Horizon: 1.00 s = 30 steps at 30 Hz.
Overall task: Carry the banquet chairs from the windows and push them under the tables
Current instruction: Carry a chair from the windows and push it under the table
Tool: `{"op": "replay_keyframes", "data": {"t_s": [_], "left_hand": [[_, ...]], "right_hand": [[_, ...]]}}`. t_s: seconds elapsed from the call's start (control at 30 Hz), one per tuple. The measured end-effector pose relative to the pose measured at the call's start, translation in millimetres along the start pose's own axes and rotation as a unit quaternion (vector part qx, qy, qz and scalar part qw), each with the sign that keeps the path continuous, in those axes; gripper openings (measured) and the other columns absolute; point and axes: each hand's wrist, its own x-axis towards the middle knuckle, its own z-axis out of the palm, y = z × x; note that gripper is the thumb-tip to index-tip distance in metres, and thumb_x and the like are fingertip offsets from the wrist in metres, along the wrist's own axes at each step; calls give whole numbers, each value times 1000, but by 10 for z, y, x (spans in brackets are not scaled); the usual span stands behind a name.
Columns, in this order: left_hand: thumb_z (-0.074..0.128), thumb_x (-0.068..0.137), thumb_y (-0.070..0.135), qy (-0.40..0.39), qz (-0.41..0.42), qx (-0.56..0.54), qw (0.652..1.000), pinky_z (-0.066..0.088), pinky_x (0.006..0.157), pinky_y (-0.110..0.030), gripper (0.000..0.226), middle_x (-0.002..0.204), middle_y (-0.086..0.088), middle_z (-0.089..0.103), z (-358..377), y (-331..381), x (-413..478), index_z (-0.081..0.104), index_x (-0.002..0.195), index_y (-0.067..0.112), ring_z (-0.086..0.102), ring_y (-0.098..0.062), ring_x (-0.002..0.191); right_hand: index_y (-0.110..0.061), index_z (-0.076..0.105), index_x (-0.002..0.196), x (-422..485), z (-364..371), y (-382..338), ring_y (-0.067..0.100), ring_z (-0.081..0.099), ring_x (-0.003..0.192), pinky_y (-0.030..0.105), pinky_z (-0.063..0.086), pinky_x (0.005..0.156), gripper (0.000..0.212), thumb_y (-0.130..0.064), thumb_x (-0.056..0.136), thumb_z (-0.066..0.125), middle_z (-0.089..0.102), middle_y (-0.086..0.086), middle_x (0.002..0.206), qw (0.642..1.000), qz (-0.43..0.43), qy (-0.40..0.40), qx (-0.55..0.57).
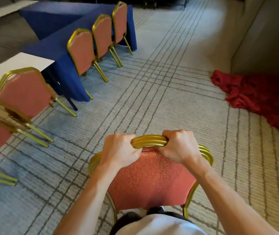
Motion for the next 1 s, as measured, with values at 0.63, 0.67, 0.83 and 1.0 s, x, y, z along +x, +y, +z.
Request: {"op": "replay_keyframes", "data": {"t_s": [0.63,0.67,0.83,1.0], "left_hand": [[77,71,40,-9,-4,-35,999,24,52,-26,38,47,4,51,1035,-1481,3404,50,54,19,39,-17,45],[75,72,41,-15,-4,-41,999,25,52,-26,38,47,4,51,1059,-1546,3596,49,54,19,39,-17,45],[73,72,43,-9,23,-39,999,25,52,-27,43,48,3,52,1189,-1773,4612,38,54,26,52,-23,48],[69,70,44,-19,42,-36,998,27,53,-27,39,48,4,49,1437,-1925,5616,40,54,24,55,-25,49]], "right_hand": [[-24,42,58,3705,484,681,31,60,59,33,45,60,44,-53,78,69,59,-2,55,1000,3,10,-7],[-22,46,60,3885,469,695,31,61,61,34,45,61,43,-53,78,69,60,-2,56,1000,14,3,-11],[-22,47,61,4807,350,863,31,63,64,35,48,64,43,-55,79,69,62,-2,59,999,44,8,-23],[-27,35,55,5713,359,1262,31,62,64,32,42,61,49,-53,77,71,62,-1,59,998,64,9,-8]]}}
